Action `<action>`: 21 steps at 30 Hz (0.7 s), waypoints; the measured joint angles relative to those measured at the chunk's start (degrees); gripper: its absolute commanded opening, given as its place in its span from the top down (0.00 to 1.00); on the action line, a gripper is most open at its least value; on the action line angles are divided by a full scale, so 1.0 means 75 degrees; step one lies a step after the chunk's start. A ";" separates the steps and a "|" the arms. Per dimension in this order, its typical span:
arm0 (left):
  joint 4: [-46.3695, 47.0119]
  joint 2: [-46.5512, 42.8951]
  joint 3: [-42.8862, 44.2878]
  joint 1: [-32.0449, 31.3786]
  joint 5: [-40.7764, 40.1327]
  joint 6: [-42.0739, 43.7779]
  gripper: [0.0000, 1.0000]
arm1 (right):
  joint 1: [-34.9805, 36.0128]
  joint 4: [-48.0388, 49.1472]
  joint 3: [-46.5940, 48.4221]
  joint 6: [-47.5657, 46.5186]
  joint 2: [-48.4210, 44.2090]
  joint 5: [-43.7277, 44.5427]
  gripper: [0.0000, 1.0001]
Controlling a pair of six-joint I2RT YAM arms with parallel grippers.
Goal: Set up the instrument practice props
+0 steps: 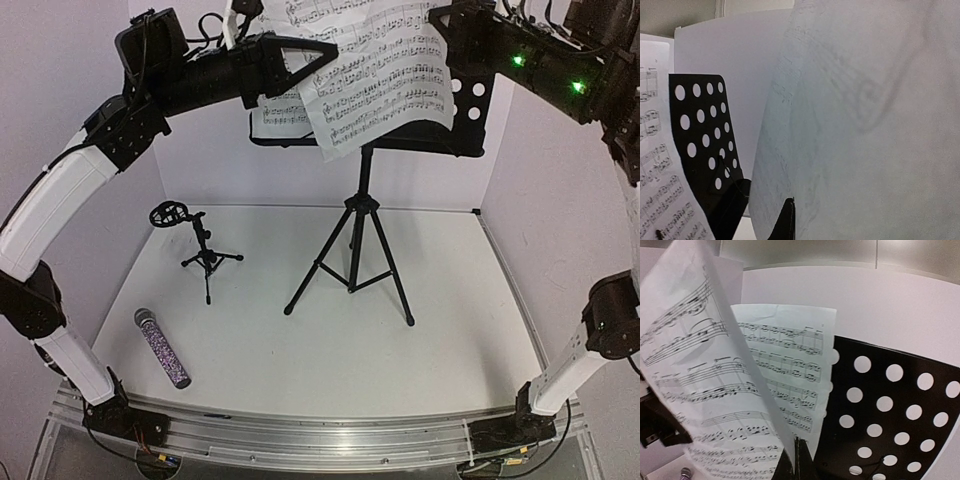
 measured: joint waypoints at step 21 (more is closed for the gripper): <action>-0.2335 0.0631 0.2061 -0.0556 -0.1928 -0.1544 1.00 | -0.0189 -0.0444 -0.0348 -0.0365 -0.0161 0.2342 0.25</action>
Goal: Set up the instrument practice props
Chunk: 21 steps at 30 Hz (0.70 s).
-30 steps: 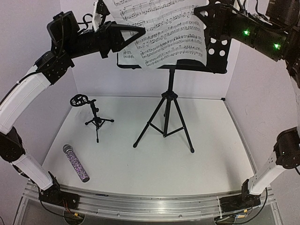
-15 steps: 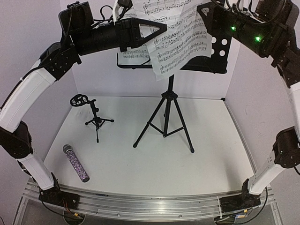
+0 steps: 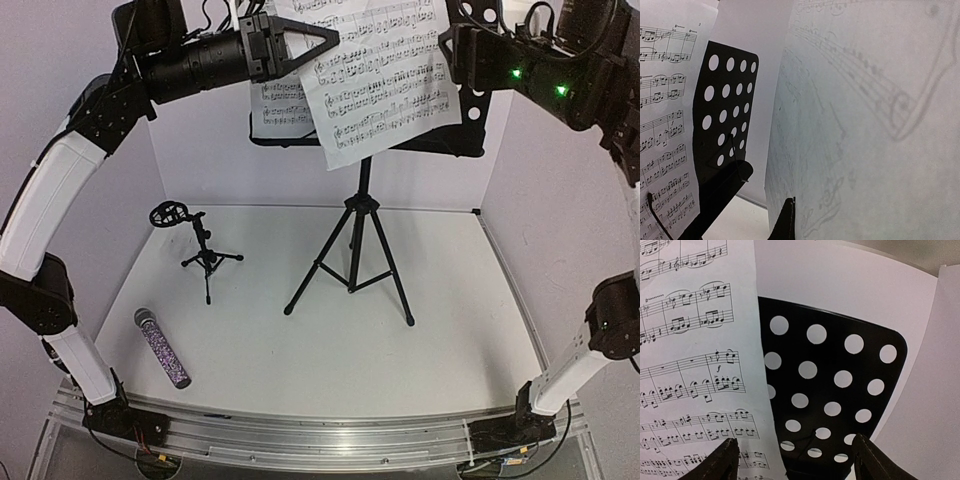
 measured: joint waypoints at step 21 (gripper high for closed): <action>-0.0319 0.0005 0.0053 0.0000 -0.1069 0.1551 1.00 | -0.1633 -0.2577 -0.2358 0.2128 -0.1457 -0.2733 0.44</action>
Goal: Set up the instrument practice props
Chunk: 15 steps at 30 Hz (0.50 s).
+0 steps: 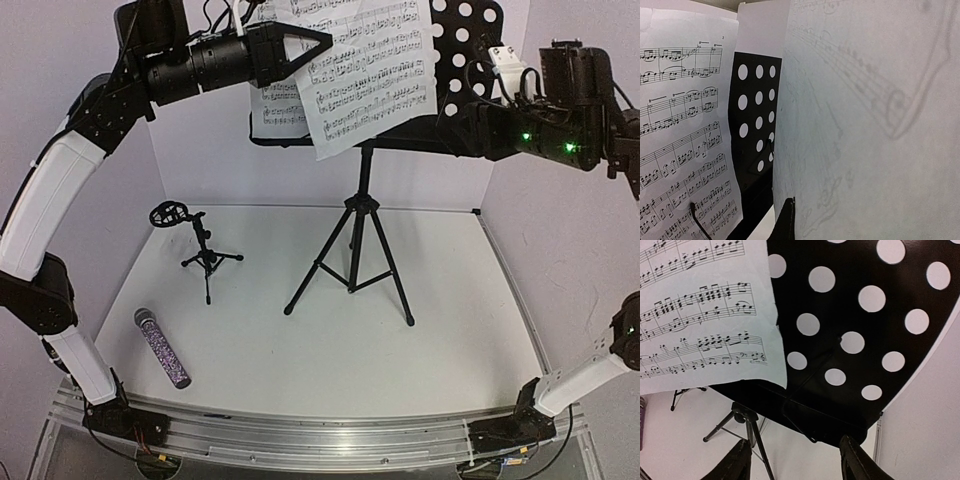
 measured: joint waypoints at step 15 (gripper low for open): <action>0.0355 0.0000 0.0000 0.0000 -0.0166 0.0633 1.00 | -0.0476 0.1701 -0.1182 0.2061 -0.0038 -0.0077 0.49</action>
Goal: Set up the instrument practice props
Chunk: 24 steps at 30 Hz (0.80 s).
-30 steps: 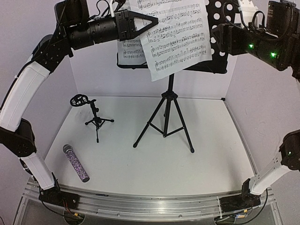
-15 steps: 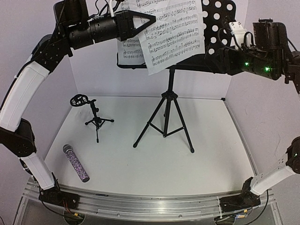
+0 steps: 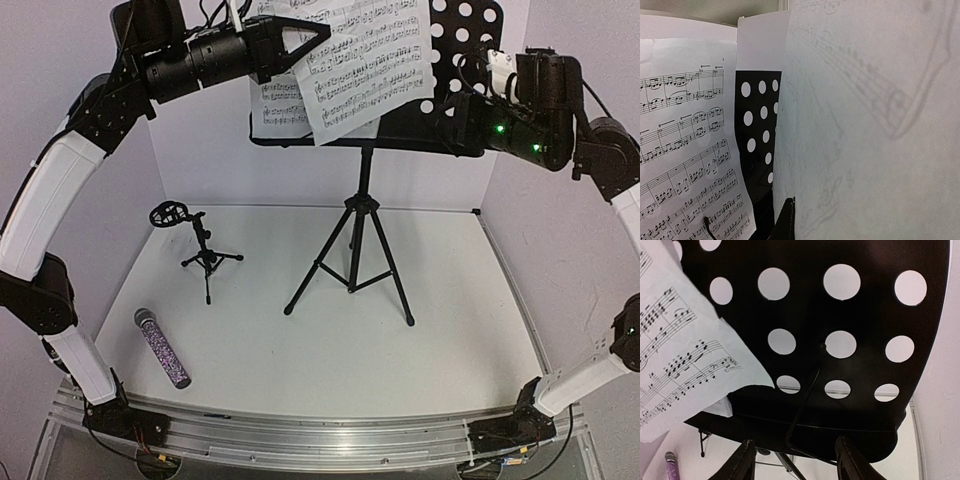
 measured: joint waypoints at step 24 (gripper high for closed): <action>0.0572 0.0095 -0.0018 0.0000 -0.0003 0.0343 1.00 | -0.0856 0.0537 -0.0108 0.1668 0.0596 -0.0896 1.00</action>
